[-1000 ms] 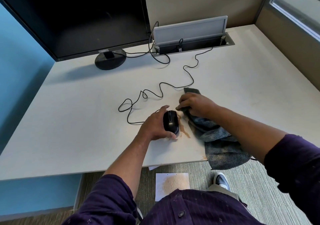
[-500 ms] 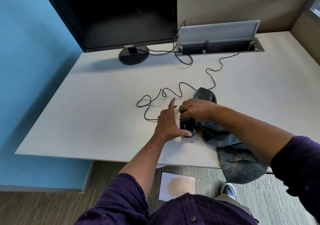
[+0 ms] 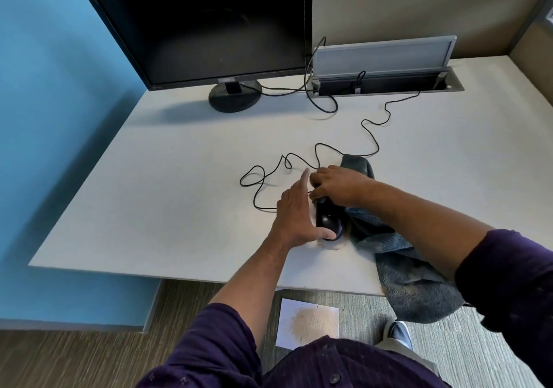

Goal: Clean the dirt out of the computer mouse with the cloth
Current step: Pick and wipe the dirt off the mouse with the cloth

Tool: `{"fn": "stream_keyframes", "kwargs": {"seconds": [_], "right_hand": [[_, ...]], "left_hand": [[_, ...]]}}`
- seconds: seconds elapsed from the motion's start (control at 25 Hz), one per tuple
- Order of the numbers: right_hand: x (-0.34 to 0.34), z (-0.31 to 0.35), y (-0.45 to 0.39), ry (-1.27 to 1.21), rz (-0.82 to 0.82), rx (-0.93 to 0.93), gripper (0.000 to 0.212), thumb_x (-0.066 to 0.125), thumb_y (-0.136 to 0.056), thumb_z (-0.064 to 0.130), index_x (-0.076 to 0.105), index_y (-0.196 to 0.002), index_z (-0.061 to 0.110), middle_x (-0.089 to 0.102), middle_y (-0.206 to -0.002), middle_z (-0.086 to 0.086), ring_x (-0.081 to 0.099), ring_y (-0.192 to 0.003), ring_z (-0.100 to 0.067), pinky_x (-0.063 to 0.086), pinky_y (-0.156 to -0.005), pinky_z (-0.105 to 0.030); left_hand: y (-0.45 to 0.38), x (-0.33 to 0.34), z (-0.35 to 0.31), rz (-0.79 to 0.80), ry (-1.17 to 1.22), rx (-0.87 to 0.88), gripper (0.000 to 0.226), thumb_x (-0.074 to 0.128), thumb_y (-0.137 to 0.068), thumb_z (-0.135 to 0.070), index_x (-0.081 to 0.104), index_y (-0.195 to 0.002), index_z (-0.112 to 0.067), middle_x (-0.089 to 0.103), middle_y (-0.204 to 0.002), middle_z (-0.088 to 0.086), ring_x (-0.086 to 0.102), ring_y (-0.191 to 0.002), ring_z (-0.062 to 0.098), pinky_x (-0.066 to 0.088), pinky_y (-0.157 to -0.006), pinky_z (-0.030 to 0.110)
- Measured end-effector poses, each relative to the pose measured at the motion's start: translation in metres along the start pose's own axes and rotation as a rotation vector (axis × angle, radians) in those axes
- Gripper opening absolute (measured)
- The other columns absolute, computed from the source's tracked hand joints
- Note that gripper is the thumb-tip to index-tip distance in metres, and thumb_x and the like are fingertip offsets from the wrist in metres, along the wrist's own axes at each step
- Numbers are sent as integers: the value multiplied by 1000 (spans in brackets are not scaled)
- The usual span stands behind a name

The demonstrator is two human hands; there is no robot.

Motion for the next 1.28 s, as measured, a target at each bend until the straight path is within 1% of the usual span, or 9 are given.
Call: {"fn": "stream_keyframes", "kwargs": {"seconds": [0.16, 0.24, 0.36, 0.52, 0.68, 0.88, 1.04, 1.16, 1.28], "right_hand": [[0, -10, 10, -72, -19, 14, 34, 66, -85, 12, 72, -113, 29, 59, -102, 0, 54, -101, -24, 43, -81, -33], [1, -32, 24, -68, -23, 173, 32, 65, -84, 13, 72, -110, 31, 58, -102, 2, 54, -104, -23, 44, -82, -32], [1, -51, 40, -209, -98, 364, 43, 62, -82, 6, 73, -111, 35, 58, -103, 7, 53, -108, -19, 49, -86, -35], [13, -31, 49, -309, -54, 321, 44, 60, -81, 7, 72, -115, 33, 60, -110, 5, 52, -112, -17, 50, -89, -38], [17, -34, 50, -335, -45, 443, 41, 60, -78, 10, 74, -110, 31, 61, -106, 4, 57, -108, -20, 54, -81, -37], [16, -24, 36, -281, -5, 404, 36, 57, -84, 10, 71, -113, 26, 59, -108, 1, 54, -110, -23, 52, -83, -42], [14, -20, 29, -235, -2, 328, 35, 57, -85, 9, 70, -115, 22, 59, -108, -1, 52, -108, -23, 49, -86, -40], [11, -23, 29, -165, -1, 321, 32, 59, -85, 10, 71, -112, 23, 59, -105, 0, 53, -107, -23, 47, -86, -35], [12, -22, 37, -202, -9, 285, 37, 59, -83, 8, 72, -114, 24, 59, -105, 0, 52, -107, -21, 48, -87, -39]], "left_hand": [[-3, 1, 2, 23, -26, -7, 154, 97, -54, -53, -10, -164, -38, 25, -165, 3, 25, -149, 28, 22, -120, 47], [-4, 4, 3, 43, -43, 0, 153, 97, -54, -53, -7, -165, -38, 27, -165, 2, 25, -148, 26, 22, -119, 45], [-8, 7, 4, 80, -60, 21, 147, 96, -55, -53, -1, -165, -39, 35, -163, -4, 27, -145, 23, 21, -112, 37], [-13, 10, 3, 128, -67, 32, 142, 95, -54, -51, 4, -162, -45, 52, -150, -15, 30, -137, 19, 22, -105, 34], [-14, 10, 3, 133, -71, 29, 139, 94, -54, -51, 6, -162, -44, 56, -145, -16, 29, -132, 17, 21, -102, 32], [-16, 7, 2, 122, -88, 21, 138, 95, -54, -49, 9, -161, -41, 57, -144, -17, 26, -127, 10, 22, -102, 31], [-18, 8, 2, 140, -118, 4, 140, 94, -52, -54, 8, -162, -42, 56, -145, -10, 30, -137, 22, 26, -107, 33], [-19, 9, 2, 147, -119, 3, 139, 95, -53, -54, 9, -162, -41, 56, -145, -11, 31, -137, 22, 24, -106, 32], [-18, 8, 0, 142, -135, 27, 136, 94, -55, -53, 11, -162, -39, 56, -146, -12, 31, -137, 21, 22, -103, 31]]}}
Point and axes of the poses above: each hand's wrist, its own y-axis away from the middle knuckle, its own x-axis out of the palm, z = x × y, the point moved 6 cm from there along -y, towards the middle knuckle
